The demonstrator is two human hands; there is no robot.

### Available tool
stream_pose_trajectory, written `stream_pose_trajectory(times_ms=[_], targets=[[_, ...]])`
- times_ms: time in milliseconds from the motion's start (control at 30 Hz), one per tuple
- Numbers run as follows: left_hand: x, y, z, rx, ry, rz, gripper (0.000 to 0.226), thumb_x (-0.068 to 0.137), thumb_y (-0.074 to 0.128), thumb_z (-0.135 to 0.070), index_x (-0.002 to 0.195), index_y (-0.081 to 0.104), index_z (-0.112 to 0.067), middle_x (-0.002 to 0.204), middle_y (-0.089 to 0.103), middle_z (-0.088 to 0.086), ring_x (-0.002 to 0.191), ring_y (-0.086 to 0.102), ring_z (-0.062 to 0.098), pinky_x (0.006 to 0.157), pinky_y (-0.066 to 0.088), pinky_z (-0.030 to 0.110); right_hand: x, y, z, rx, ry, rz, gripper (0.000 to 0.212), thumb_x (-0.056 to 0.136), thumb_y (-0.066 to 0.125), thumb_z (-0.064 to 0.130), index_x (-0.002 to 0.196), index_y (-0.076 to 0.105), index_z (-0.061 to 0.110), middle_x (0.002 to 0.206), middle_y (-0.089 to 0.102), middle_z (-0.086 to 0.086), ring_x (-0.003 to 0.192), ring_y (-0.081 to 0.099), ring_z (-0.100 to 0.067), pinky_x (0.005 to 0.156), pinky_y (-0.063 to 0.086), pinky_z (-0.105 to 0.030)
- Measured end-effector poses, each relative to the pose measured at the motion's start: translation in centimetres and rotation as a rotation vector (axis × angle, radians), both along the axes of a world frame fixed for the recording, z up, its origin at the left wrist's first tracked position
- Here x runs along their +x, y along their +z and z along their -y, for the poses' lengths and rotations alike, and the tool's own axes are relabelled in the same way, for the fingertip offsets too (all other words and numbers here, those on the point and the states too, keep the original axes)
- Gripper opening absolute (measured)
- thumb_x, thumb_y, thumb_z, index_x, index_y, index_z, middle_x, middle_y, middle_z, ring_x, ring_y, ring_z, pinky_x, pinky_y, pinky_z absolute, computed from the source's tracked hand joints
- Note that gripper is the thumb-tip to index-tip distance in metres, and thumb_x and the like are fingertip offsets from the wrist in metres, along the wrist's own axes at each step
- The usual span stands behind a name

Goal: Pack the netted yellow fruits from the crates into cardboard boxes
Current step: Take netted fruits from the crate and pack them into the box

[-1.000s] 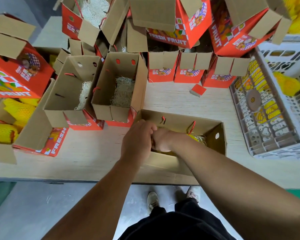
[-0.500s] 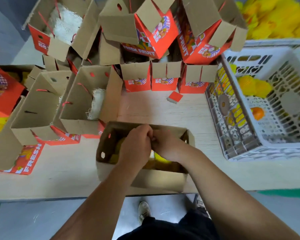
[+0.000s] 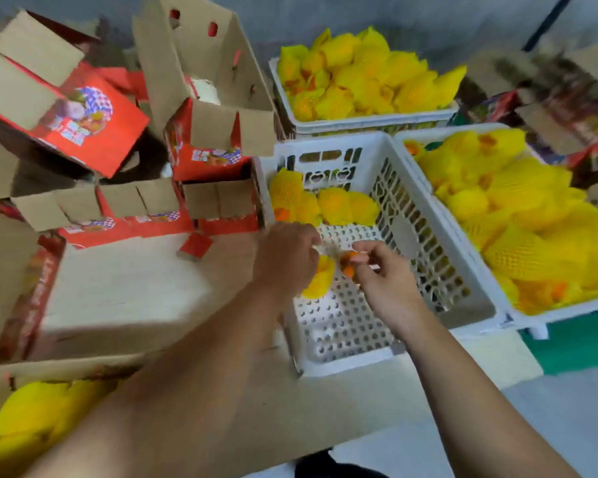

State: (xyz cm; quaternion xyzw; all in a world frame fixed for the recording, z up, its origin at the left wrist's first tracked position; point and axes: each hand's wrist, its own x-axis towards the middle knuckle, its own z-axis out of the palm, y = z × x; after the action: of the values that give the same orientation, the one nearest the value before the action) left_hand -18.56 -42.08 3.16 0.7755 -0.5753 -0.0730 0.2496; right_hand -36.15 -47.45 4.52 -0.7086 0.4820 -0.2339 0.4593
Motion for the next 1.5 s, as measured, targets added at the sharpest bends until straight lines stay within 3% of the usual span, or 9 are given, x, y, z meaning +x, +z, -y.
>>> stream_pose_trajectory(times_ms=[100, 233, 367, 500, 600, 733, 900, 1333, 1500], targets=[[0.9, -1.0, 2.1, 0.234, 0.092, 0.247, 0.03, 0.095, 0.043, -0.016, 0.108, 0.068, -0.028, 0.114, 0.068, -0.008, 0.124, 0.045, 0.026, 0.112, 0.027, 0.044, 0.2, -2.6, 4.6, -0.037, 0.196, -0.319, 0.024, 0.1, 0.056, 0.025, 0.122, 0.053, 0.033, 0.109, 0.066, 0.005, 0.074, 0.066, -0.009, 0.061, 0.053, -0.032], [0.4, -1.1, 3.0, 0.4, 0.125, 0.488, 0.036, 0.095, 0.037, -0.021, 0.105, 0.071, -0.025, 0.117, 0.07, -0.001, 0.133, 0.042, 0.031, 0.122, 0.019, 0.048, 5.5, -7.4, 6.7, -0.234, 0.631, -0.724, 0.087, 0.086, 0.074, 0.032, 0.157, 0.026, 0.019, 0.147, 0.048, -0.013, 0.133, 0.047, -0.037, 0.108, 0.042, -0.045], [0.3, -0.9, 3.4, 0.557, 0.151, 0.578, 0.02, 0.097, 0.057, -0.026, 0.111, 0.071, -0.023, 0.122, 0.067, -0.003, 0.137, 0.037, 0.03, 0.121, 0.015, 0.048, 8.2, -11.7, 5.8, -0.307, 0.819, -0.879, 0.097, 0.081, 0.081, 0.029, 0.156, 0.02, 0.023, 0.146, 0.045, -0.014, 0.13, 0.049, -0.037, 0.099, 0.05, -0.049], [0.1, -0.7, 3.7, 0.633, 0.166, 0.621, 0.014, 0.093, 0.059, -0.029, 0.102, 0.07, -0.026, 0.115, 0.069, -0.002, 0.13, 0.041, 0.028, 0.111, 0.016, 0.048, 8.2, -12.7, 7.3, -0.04, 0.62, -0.672, 0.093, 0.076, 0.082, 0.035, 0.15, 0.027, 0.026, 0.132, 0.052, -0.009, 0.113, 0.059, -0.03, 0.082, 0.056, -0.038], [0.5, -1.0, 4.0, 0.647, 0.158, 0.605, 0.023, 0.089, 0.061, -0.048, 0.103, 0.066, -0.03, 0.115, 0.068, -0.004, 0.131, 0.038, 0.027, 0.105, 0.015, 0.05, 7.5, -10.4, 10.3, 0.564, 0.337, -0.134, 0.101, 0.075, 0.08, 0.044, 0.157, 0.022, 0.031, 0.129, 0.056, 0.0, 0.1, 0.064, -0.022, 0.059, 0.053, -0.024], [1.0, -1.5, 3.8, 0.547, 0.151, 0.522, 0.064, 0.078, 0.034, -0.092, 0.103, 0.063, -0.041, 0.106, 0.064, -0.019, 0.131, 0.035, 0.016, 0.106, 0.014, 0.047, 5.7, -8.8, 13.0, 1.079, 0.516, 0.437, 0.064, 0.08, 0.078, 0.023, 0.139, 0.052, 0.029, 0.113, 0.072, -0.007, 0.086, 0.071, -0.019, 0.062, 0.055, -0.028], [0.8, -1.0, 3.6, 0.43, 0.188, 0.358, 0.058, 0.085, 0.022, -0.084, 0.066, 0.047, -0.035, 0.083, 0.054, -0.023, 0.118, 0.036, 0.008, 0.106, 0.014, 0.043, 6.0, -8.5, 12.8, 1.021, 0.563, 0.408, 0.063, 0.076, 0.086, 0.032, 0.132, 0.058, 0.041, 0.117, 0.073, 0.0, 0.092, 0.071, -0.015, 0.073, 0.056, -0.028], [0.7, -1.4, 3.4, 0.37, 0.202, 0.364, 0.034, 0.1, 0.027, -0.051, 0.103, 0.057, -0.034, 0.096, 0.067, -0.016, 0.121, 0.04, 0.011, 0.109, 0.013, 0.04, 7.1, -8.6, 13.0, 1.015, 0.312, 0.357, 0.043, 0.088, 0.079, 0.037, 0.128, 0.065, 0.03, 0.115, 0.072, -0.003, 0.092, 0.066, -0.018, 0.062, 0.052, -0.03], [0.4, -0.9, 3.5, 0.407, 0.204, 0.321, 0.101, 0.079, 0.013, -0.096, 0.156, 0.028, -0.032, 0.119, 0.068, -0.011, 0.128, 0.043, 0.012, 0.111, 0.016, 0.043, 7.0, -8.7, 12.9, 0.983, 0.479, 0.304, 0.043, 0.092, 0.074, 0.041, 0.132, 0.06, 0.036, 0.126, 0.072, 0.0, 0.116, 0.066, -0.026, 0.099, 0.052, -0.049]])
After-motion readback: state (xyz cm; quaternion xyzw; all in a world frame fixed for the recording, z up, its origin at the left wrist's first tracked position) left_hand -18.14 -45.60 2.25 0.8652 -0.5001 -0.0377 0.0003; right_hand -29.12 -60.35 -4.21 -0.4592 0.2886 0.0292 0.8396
